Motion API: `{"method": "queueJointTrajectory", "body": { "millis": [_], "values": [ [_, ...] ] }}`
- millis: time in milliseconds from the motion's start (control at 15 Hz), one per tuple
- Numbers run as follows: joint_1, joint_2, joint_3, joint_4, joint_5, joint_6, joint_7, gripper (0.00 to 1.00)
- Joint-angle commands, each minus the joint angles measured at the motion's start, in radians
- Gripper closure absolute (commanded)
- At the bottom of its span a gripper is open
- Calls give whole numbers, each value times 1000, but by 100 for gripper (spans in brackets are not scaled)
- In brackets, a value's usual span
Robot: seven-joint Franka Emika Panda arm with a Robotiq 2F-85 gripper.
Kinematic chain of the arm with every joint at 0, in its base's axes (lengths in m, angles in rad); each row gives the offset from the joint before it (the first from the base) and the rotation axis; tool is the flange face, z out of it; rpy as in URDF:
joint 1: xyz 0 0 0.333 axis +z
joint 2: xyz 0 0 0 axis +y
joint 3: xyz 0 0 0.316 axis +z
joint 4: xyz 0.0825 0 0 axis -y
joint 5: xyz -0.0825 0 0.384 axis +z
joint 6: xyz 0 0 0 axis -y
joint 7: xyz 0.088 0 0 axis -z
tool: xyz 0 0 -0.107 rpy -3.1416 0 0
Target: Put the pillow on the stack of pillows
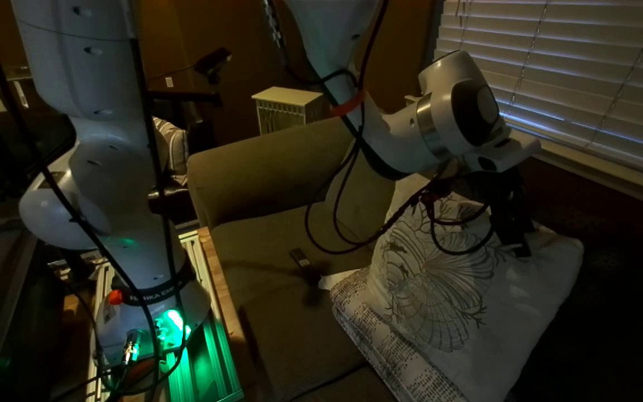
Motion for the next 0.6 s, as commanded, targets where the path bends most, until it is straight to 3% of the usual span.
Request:
{"method": "queueJointTrajectory", "body": {
  "millis": [0, 533],
  "values": [
    [19, -18, -8, 11, -44, 0, 79, 0],
    [27, -92, -4, -6, -59, 11, 99, 0]
  ]
}}
